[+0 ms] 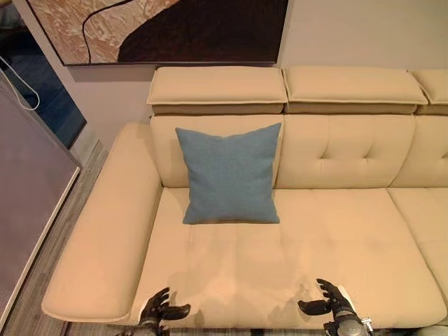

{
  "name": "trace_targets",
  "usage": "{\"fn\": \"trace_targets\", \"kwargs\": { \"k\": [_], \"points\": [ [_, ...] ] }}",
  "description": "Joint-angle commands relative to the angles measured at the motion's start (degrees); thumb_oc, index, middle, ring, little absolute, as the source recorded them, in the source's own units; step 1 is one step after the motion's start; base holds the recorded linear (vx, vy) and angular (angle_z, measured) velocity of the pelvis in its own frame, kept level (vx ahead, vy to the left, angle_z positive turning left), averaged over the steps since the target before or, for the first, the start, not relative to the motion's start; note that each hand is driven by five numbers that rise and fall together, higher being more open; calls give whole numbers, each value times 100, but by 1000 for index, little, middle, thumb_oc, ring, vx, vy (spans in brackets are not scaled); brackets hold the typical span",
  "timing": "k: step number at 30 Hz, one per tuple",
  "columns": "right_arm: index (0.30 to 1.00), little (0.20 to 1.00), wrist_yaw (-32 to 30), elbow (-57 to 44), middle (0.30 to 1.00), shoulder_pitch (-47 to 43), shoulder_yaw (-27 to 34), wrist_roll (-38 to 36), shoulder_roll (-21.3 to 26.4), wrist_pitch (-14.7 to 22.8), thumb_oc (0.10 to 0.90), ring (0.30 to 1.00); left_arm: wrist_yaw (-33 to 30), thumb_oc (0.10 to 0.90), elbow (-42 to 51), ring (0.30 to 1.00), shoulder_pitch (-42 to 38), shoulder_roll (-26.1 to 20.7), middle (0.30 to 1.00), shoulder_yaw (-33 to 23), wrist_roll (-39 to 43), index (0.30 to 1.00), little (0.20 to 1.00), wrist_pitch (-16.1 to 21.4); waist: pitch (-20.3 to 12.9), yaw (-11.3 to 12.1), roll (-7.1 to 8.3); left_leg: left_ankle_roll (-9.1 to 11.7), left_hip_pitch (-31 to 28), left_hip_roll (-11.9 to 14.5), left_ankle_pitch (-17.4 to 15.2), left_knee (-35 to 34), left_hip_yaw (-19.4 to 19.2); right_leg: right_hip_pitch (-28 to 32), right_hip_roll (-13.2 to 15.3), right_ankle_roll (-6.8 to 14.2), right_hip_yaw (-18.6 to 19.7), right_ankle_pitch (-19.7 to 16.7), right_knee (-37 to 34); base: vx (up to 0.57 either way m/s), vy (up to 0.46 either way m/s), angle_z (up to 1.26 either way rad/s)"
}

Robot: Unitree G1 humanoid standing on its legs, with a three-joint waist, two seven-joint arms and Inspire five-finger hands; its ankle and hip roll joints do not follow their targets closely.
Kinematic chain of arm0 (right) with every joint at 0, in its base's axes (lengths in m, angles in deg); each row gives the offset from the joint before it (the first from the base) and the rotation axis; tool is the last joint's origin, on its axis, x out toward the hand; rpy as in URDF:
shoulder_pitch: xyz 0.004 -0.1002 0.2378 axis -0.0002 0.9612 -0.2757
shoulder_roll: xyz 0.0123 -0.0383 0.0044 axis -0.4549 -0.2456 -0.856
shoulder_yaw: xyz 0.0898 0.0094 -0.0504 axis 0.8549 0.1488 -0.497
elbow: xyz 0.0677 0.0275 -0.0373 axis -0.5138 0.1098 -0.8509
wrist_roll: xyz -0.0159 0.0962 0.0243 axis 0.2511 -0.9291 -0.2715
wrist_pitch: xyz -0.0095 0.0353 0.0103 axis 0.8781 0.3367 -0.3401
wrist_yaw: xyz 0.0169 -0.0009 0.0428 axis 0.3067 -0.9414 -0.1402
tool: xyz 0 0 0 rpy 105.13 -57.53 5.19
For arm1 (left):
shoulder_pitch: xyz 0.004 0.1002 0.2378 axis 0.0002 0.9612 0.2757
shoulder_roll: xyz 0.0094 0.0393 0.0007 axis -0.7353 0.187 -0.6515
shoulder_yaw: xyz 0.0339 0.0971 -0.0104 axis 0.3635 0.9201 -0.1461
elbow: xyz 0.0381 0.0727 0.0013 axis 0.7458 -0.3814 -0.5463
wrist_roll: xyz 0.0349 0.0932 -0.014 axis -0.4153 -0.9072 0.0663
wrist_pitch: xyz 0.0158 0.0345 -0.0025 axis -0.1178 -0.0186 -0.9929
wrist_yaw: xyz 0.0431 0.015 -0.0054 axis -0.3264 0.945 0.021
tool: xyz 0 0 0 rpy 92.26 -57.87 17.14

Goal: Pick up all the scattered cushions and arrange them neatly on the sofa.

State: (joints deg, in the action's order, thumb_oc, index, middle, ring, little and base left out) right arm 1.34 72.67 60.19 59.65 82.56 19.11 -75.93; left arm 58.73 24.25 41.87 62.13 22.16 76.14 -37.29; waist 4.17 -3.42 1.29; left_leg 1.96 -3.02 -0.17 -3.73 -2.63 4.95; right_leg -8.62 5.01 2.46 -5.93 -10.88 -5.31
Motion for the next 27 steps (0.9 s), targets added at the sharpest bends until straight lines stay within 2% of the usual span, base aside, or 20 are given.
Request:
{"fn": "trace_targets", "kwargs": {
  "k": [1, 3, 4, 5, 6, 7, 9, 11, 13, 14, 15, 18, 23, 27],
  "points": [
    [900, 900, -156, -65, 900, -261, 3, 114, 158, 122, 800, 900, -160, 800, -10, 900, 61, -351, 900, -148, -155, 900, 900, 245, -9, 144, 236, -45, 20, -373, -749, 624, 209, -273, 42, 687, -114, 247, 81, -207, 135, -23],
    [900, 900, -165, 65, 900, -316, -48, 199, 107, 64, 800, 900, -162, 800, -131, 900, 46, -380, 900, -168, -213, 900, 900, 224, 76, 198, 249, -118, 71, -455, -687, 597, 156, -404, 101, 759, -147, 223, 209, -248, 116, -23],
    [900, 900, -160, 97, 900, -363, -79, 226, 73, 44, 800, 900, -188, 800, -159, 900, 20, -411, 900, -179, -210, 900, 900, 223, 156, 210, 240, -161, 136, -458, -630, 619, 120, -562, 142, 797, -132, 255, 502, -290, 75, -29],
    [900, 900, -148, 135, 900, -393, -85, 215, 54, 30, 800, 900, -193, 800, -183, 900, -1, -445, 900, -176, -227, 900, 900, 212, 209, 230, 231, -196, 206, -455, -585, 640, 95, -586, 147, 789, -120, 399, 699, -372, 75, -35],
    [900, 900, -144, 199, 900, -357, -82, 187, 45, 34, 800, 900, -194, 800, -247, 900, 19, -490, 900, -177, -308, 900, 900, 162, 272, 303, 178, -279, 288, -441, -494, 668, 19, -483, 133, 701, -136, 724, 1285, -263, 51, -43],
    [900, 900, -144, 199, 900, -358, -82, 187, 43, 34, 800, 900, -194, 800, -247, 900, 17, -493, 900, -177, -308, 900, 900, 162, 261, 296, 188, -281, 306, -452, -478, 663, 22, -499, 145, 703, -137, 717, 1283, -260, 50, -39],
    [900, 900, -142, 243, 900, -311, -60, 139, 15, 70, 800, 900, -185, 800, -337, 900, 62, -504, 900, -201, -357, 900, 900, 125, 232, 348, 115, -343, 361, -383, -340, 592, -13, -356, 98, 588, -161, 1028, 1931, -165, 14, -21],
    [900, 900, -124, 330, 900, -273, -3, 85, -8, 78, 800, 900, -151, 800, -471, 900, 98, -516, 900, -258, -373, 900, 900, 77, 140, 413, 103, -336, 433, -342, -245, 521, -23, -97, 51, 581, -107, 1233, 2104, -127, -59, -8],
    [900, 900, -130, 305, 900, -249, 24, 52, -40, 79, 800, 900, -177, 800, -513, 900, 154, -496, 900, -268, -351, 900, 900, 61, 35, 509, 198, -274, 517, -373, -206, 476, -89, 327, 80, 541, -140, 1312, 1610, -61, -99, -4],
    [900, 900, -130, 303, 900, -246, 24, 53, -41, 78, 800, 900, -178, 800, -511, 900, 157, -498, 900, -267, -351, 900, 900, 60, 42, 511, 199, -274, 505, -372, -207, 474, -90, 344, 79, 541, -141, 1309, 1597, -24, -115, -13],
    [900, 900, -125, 369, 900, -235, 26, 22, -36, 64, 800, 900, -156, 800, -643, 900, 212, -463, 900, -287, -394, 900, 900, 37, -108, 559, 254, -215, 550, -358, -165, 395, -169, 607, 40, 556, -119, 1375, 1115, -21, -120, -27],
    [900, 900, -149, 446, 900, -224, -10, 10, -38, 34, 800, 900, -155, 800, -828, 900, 249, -398, 900, -338, -406, 900, 900, -19, -168, 545, 255, -153, 537, -272, -86, 323, -235, 702, -87, 508, 2, 1342, 706, -34, -138, -24],
    [900, 900, -147, 512, 900, -173, 43, -68, -32, 53, 800, 900, -148, 800, -899, 900, 225, -380, 900, -258, -559, 900, 900, -55, -161, 472, 235, -80, 463, -196, 2, 211, -252, 836, -161, 475, -43, 1297, 452, -28, -94, 2],
    [900, 900, -157, 658, 900, -111, 80, -109, -4, 52, 800, 900, -116, 800, -834, 900, 138, -349, 900, -132, -646, 900, 900, -83, -61, 416, 211, 1, 463, -159, -38, 418, -327, 973, -175, 443, -96, 1212, 262, -57, -58, 4]
  ]
}}
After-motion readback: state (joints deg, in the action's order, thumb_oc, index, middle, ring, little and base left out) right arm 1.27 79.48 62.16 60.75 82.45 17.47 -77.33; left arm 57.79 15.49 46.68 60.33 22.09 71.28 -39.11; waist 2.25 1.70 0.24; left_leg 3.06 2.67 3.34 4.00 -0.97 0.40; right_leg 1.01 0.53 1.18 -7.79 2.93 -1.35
